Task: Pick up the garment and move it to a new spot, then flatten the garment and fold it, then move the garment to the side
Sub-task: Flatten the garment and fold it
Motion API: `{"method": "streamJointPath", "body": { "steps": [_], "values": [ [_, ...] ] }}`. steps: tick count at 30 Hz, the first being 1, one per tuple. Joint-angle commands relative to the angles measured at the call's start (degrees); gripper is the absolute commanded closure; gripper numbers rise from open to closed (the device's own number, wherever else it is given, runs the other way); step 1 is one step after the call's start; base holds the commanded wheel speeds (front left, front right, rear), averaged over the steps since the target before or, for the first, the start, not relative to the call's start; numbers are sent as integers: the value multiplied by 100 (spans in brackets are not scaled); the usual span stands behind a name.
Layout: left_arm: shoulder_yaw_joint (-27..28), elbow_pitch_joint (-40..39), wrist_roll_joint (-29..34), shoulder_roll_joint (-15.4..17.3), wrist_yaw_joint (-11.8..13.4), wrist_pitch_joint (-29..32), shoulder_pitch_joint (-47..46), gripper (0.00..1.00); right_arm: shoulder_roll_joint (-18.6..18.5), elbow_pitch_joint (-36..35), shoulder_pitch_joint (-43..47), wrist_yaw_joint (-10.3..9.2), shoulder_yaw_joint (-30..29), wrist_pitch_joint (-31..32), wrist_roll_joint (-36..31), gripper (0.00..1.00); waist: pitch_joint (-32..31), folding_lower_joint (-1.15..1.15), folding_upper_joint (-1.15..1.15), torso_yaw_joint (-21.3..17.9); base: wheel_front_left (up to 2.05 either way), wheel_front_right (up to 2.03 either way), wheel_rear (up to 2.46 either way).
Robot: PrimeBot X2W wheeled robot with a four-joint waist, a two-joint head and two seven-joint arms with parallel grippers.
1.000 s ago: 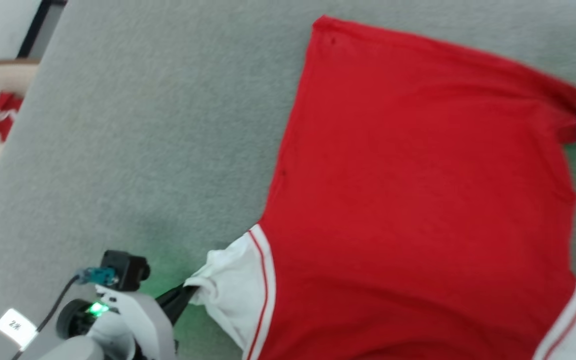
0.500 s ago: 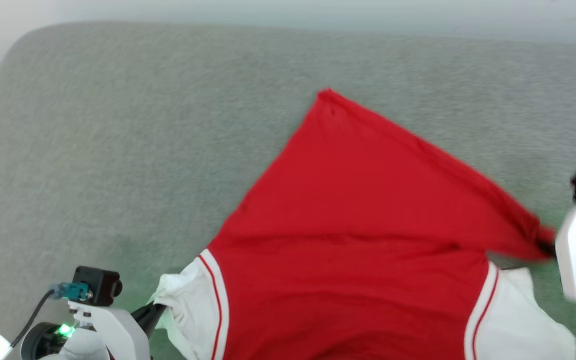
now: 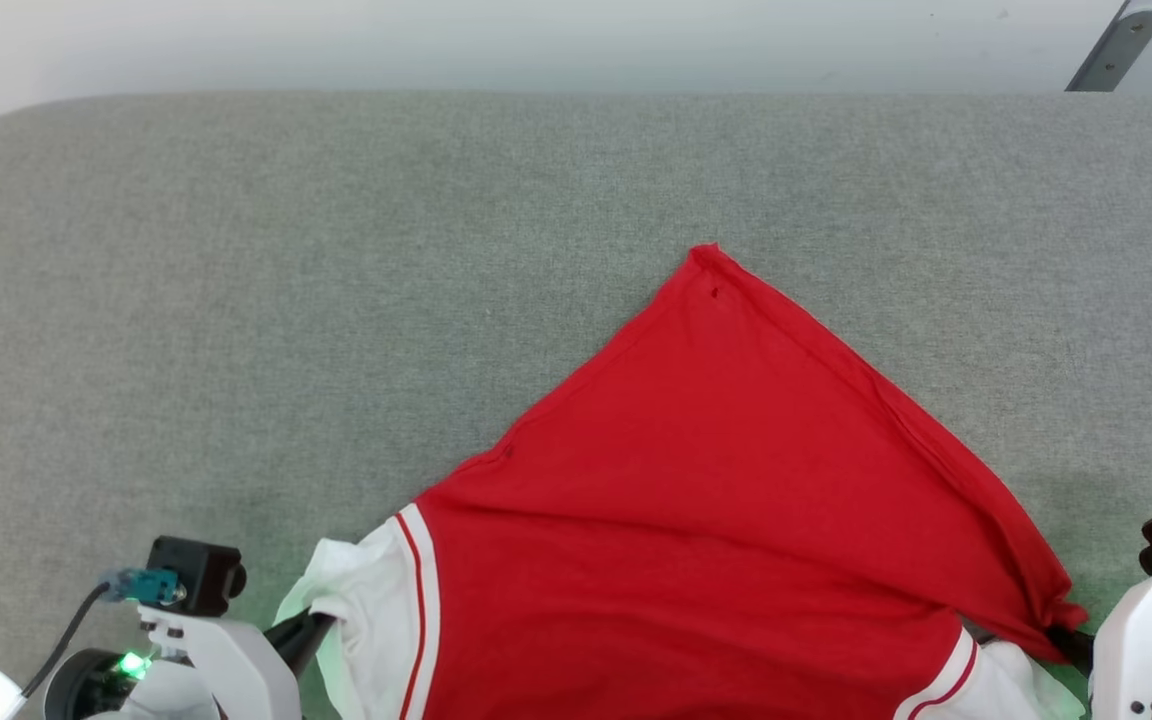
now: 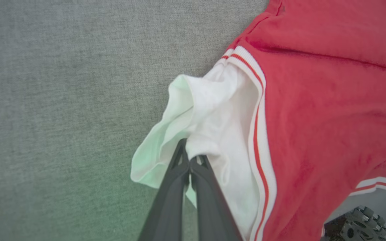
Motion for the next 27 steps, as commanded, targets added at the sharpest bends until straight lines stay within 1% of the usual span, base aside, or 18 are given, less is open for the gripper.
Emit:
{"method": "streamJointPath", "body": {
  "steps": [1, 2, 3, 4, 5, 8, 12, 16, 21, 24, 25, 27],
  "values": [
    [6, 33, 31, -14, -17, -10, -59, 100, 122, 384, -15, -16, 87, -169, -149, 100, 15, 0, 0, -5, 0, 0, 0],
    [3, 42, 33, -21, -28, -12, -67, 100, 120, 515, -71, -19, 104, -288, -240, 87, 19, 0, 0, -3, 0, 0, 0],
    [-1, 55, 36, -29, -40, -14, -72, 100, 129, 642, -119, -26, 146, -342, -293, 62, 23, 0, 0, -1, 0, 0, 0],
    [-5, 63, 36, -37, -41, -14, -82, 100, 143, 737, -142, -26, 188, -383, -318, 24, 24, 0, 0, 1, 0, 0, 0],
    [-6, 72, 36, -40, -52, -14, -88, 100, 150, 789, -177, -26, 208, -424, -319, 0, 25, 0, 0, 1, 0, 0, 0],
    [-7, 85, 35, -45, -44, -20, -91, 100, 100, 801, -266, -26, 218, -428, -286, 0, 27, 0, 0, -5, 0, 0, 0],
    [-5, 85, 20, -48, -36, -38, -61, 100, -41, 483, -258, -25, 143, -255, -181, 0, 18, 0, 0, -23, 0, 0, 0],
    [-8, 57, 20, -53, -28, -53, -51, 100, -225, -286, -193, -13, -69, 33, -115, 0, 15, 0, 0, -24, 0, 0, 0],
    [-33, 35, 62, -95, -42, -42, -100, 100, -258, -1453, -302, -10, -356, 338, -186, 0, 41, 0, 0, 52, 0, 0, 0],
    [-60, 51, 91, -143, -74, -28, -141, 100, -275, -2005, -558, -10, -222, 313, -277, 0, 64, 0, 0, 146, 0, 0, 0],
    [-70, 54, 101, -163, -86, -23, -164, 100, -254, -2095, -687, -10, -183, 233, -302, 0, 79, 0, 0, 183, 0, 0, 0],
    [-90, 62, 118, -220, -113, -9, -218, 100, -309, -2169, -997, -10, 103, -13, -381, 0, 114, 0, 0, 271, 0, 0, 0]
  ]
}}
